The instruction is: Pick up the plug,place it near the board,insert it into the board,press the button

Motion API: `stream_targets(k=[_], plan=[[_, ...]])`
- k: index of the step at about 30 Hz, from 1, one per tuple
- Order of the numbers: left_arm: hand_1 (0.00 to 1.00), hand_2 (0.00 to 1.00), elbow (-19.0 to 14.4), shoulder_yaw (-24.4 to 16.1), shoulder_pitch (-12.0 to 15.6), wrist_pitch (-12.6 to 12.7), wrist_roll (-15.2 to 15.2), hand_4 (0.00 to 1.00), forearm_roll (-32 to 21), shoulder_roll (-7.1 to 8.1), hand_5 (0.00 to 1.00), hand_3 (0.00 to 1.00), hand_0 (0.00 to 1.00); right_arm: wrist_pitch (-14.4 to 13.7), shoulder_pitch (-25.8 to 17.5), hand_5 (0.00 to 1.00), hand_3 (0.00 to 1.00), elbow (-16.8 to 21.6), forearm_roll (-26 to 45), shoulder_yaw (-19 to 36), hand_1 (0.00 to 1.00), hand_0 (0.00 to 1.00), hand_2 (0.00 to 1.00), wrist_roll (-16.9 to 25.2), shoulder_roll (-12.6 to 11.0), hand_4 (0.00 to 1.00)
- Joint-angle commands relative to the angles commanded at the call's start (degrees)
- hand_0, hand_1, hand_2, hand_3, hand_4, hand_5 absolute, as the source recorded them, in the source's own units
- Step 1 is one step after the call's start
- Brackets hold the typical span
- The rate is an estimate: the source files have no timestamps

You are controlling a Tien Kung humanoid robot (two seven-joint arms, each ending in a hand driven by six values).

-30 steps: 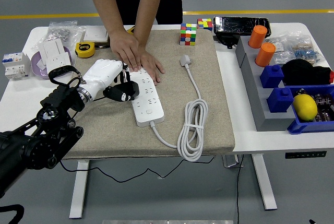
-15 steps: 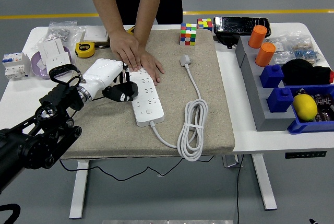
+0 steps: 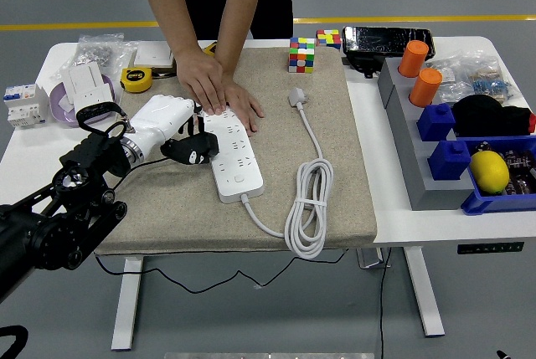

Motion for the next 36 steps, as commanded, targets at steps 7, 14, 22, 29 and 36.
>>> stream_targets(k=[7,14,22,29,36], plan=[[0.356,0.315,0.2,0.3,-0.3,-0.2,0.0,0.571,0.1,0.26,0.002,0.38,0.427,0.0,0.0,0.931,0.797,0.0,-0.2,0.1,0.776,0.833,0.767,-0.1,0.0,0.998],[0.356,0.315,1.0,0.6,-0.3,-0.3,0.1,0.572,0.4,-0.08,0.002,0.38,0.428,0.1,-0.1,0.931,0.797,0.0,-0.3,0.0,0.777,0.833,0.767,-0.1,-0.1,0.998],[0.356,0.315,1.3,1.2,-0.7,-0.2,0.2,0.573,0.6,-0.47,0.002,0.379,0.428,0.1,-0.2,0.93,0.797,0.0,-0.6,0.1,0.776,0.833,0.767,-0.1,-0.2,0.998],[0.357,0.315,1.6,2.0,-1.2,-0.3,0.2,0.574,0.6,-0.44,0.002,0.379,0.428,0.1,-0.1,0.931,0.797,0.0,-0.5,0.1,0.777,0.833,0.767,-0.1,-0.2,0.998],[0.357,0.315,1.9,3.0,-2.1,-0.5,0.3,0.575,0.4,-0.32,0.002,0.38,0.429,0.1,0.0,0.93,0.796,0.0,-0.4,0.1,0.777,0.833,0.767,-0.1,-0.2,0.998]])
